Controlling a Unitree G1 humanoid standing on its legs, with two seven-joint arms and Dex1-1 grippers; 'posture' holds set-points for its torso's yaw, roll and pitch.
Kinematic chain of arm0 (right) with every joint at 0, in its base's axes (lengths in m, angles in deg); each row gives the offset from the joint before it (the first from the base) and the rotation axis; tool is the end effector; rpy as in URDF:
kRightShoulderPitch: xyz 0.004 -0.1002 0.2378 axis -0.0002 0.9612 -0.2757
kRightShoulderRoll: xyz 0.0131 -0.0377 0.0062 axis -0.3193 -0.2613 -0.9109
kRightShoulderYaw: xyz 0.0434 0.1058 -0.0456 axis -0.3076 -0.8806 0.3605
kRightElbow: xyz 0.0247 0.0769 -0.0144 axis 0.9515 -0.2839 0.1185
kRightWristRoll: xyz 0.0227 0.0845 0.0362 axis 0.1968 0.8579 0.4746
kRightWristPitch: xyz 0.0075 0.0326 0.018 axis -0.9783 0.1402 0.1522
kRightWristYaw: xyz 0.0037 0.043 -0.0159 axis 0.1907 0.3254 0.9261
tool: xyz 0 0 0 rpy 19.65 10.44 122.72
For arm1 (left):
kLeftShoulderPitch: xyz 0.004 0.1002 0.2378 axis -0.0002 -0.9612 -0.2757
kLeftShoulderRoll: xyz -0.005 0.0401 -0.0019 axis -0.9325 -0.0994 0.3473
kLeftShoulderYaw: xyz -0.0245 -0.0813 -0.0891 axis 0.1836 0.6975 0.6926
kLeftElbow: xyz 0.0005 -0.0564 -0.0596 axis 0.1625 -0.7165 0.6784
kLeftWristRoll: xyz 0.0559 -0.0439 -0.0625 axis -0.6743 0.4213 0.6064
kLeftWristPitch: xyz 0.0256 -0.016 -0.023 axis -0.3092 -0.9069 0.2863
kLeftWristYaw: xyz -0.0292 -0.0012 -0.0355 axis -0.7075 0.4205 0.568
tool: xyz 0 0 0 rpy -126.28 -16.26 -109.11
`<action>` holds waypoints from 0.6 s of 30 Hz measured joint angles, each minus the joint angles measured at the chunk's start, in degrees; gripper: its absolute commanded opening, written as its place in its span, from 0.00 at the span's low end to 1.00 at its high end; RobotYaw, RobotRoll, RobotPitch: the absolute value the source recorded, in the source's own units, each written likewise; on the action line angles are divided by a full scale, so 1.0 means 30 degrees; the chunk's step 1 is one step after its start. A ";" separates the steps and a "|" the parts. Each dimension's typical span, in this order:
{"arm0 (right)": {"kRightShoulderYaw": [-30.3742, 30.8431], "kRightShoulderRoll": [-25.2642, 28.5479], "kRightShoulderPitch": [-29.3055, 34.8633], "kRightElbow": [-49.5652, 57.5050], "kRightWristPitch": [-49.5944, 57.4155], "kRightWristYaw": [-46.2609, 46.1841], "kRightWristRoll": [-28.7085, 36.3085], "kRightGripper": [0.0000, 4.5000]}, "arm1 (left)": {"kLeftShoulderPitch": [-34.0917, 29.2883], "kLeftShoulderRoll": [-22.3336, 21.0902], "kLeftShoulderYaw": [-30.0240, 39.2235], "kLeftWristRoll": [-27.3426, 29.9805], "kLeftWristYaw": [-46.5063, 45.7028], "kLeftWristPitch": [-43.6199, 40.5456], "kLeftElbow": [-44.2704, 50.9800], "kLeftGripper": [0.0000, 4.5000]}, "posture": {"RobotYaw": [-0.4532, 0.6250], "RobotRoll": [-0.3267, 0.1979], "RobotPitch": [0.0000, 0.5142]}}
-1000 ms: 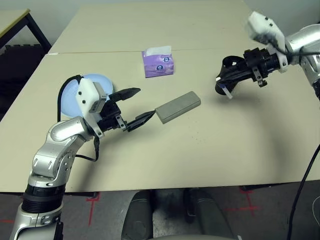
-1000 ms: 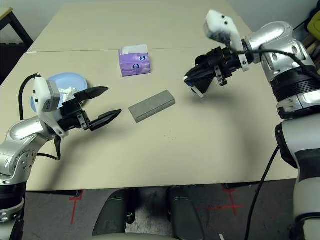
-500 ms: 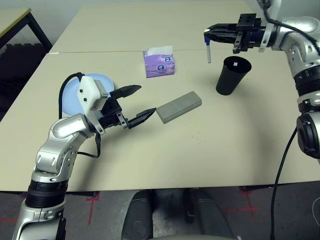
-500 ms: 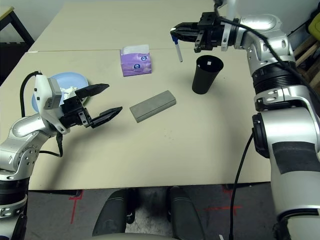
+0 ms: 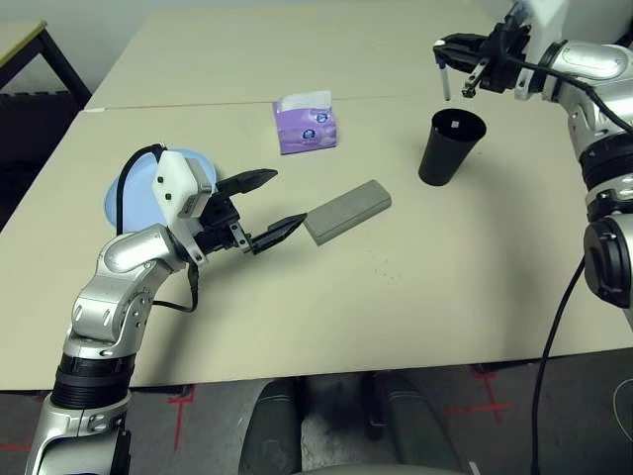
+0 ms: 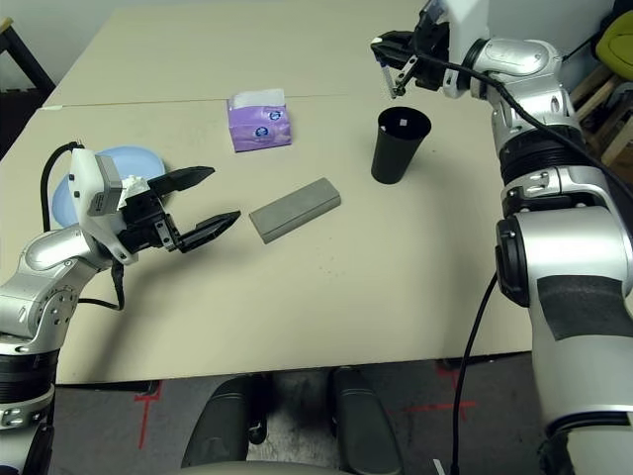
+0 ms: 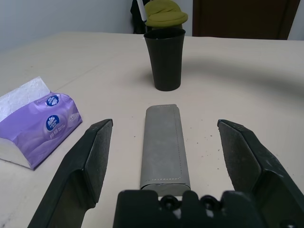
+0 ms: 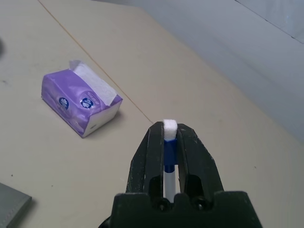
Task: Organize and tidy the items on the table.
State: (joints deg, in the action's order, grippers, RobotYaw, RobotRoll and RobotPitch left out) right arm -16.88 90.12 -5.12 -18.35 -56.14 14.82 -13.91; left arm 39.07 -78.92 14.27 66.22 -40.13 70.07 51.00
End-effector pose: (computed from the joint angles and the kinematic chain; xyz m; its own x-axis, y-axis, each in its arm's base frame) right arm 0.3693 -0.2463 0.3006 0.7604 0.6484 0.0365 -0.5143 0.6355 -0.5760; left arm 0.2402 0.2419 0.1647 0.5587 -0.8274 0.0566 0.7807 0.5477 0.3008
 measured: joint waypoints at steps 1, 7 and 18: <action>-0.0061 0.0032 0.0149 0.0039 0.0002 -0.0006 -0.0003 0.06 | 0.0030 0.0000 0.0000 -0.0003 0.0000 0.0000 -0.0004 1.00 | 0.48 0.62 0.20; -0.0355 0.0077 0.1241 0.0391 0.0298 -0.0011 -0.0029 0.06 | 0.0225 0.0000 -0.0003 -0.0039 0.0024 0.0000 -0.0031 1.00 | 0.47 0.62 0.22; -0.0380 0.0021 0.3062 0.1320 0.0814 -0.0057 -0.0321 0.28 | 0.0407 0.0074 -0.0087 -0.0131 0.0049 0.0001 -0.0052 1.00 | 0.47 0.62 0.22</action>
State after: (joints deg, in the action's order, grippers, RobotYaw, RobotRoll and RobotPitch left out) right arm -18.02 90.18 4.07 -14.39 -53.70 14.65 -14.87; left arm 40.29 -78.69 14.01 65.83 -39.99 70.08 50.84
